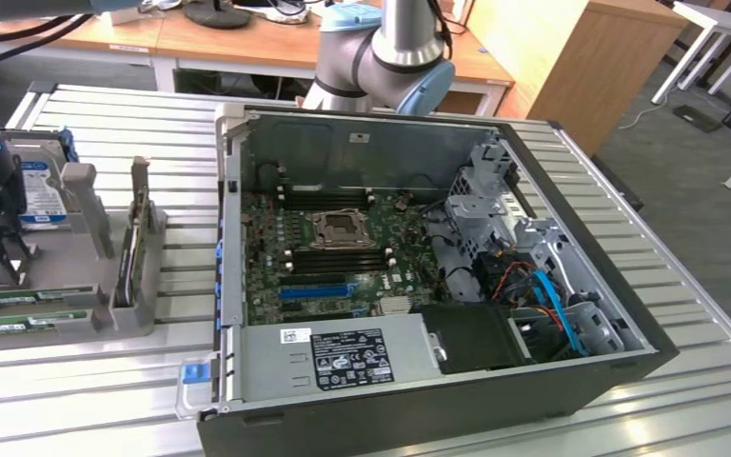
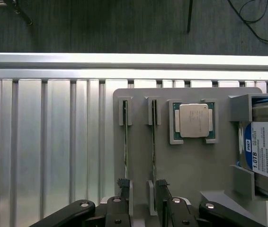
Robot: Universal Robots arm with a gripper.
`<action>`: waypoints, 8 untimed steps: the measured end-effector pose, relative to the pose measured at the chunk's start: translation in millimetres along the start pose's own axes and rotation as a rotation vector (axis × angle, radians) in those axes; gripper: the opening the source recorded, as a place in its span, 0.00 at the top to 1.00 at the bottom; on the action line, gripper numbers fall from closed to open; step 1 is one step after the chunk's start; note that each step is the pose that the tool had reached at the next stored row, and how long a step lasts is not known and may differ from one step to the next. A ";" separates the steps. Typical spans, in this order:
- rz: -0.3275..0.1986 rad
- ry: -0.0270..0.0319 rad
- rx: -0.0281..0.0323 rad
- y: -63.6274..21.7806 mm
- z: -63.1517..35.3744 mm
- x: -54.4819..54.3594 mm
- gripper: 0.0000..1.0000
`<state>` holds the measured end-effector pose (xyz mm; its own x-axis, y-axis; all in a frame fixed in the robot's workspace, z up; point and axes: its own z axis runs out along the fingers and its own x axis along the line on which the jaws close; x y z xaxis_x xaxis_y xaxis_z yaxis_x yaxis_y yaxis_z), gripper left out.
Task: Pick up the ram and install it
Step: 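Pick up the ram and move it above insertion slot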
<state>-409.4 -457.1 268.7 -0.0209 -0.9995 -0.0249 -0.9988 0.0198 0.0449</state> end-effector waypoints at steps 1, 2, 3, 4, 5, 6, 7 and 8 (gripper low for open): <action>0.000 0.0000 0.0000 -0.1 1.8 0.0 0.64; 0.000 -0.0001 0.0001 -0.2 3.8 0.1 0.64; 0.000 -0.0001 0.0001 -0.3 5.6 0.1 0.64; 0.000 0.0000 0.0000 -0.3 7.3 0.2 0.64; 0.000 0.0000 0.0001 -0.4 9.1 0.2 0.64; 0.000 -0.0001 0.0001 -0.5 10.0 0.2 0.64; 0.000 0.0000 0.0000 -0.4 9.9 0.2 0.64; 0.000 0.0000 0.0000 -0.4 9.9 0.2 0.64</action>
<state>-409.4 -457.0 258.8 -0.0210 -0.9995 -0.0249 -0.9988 0.0199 0.0449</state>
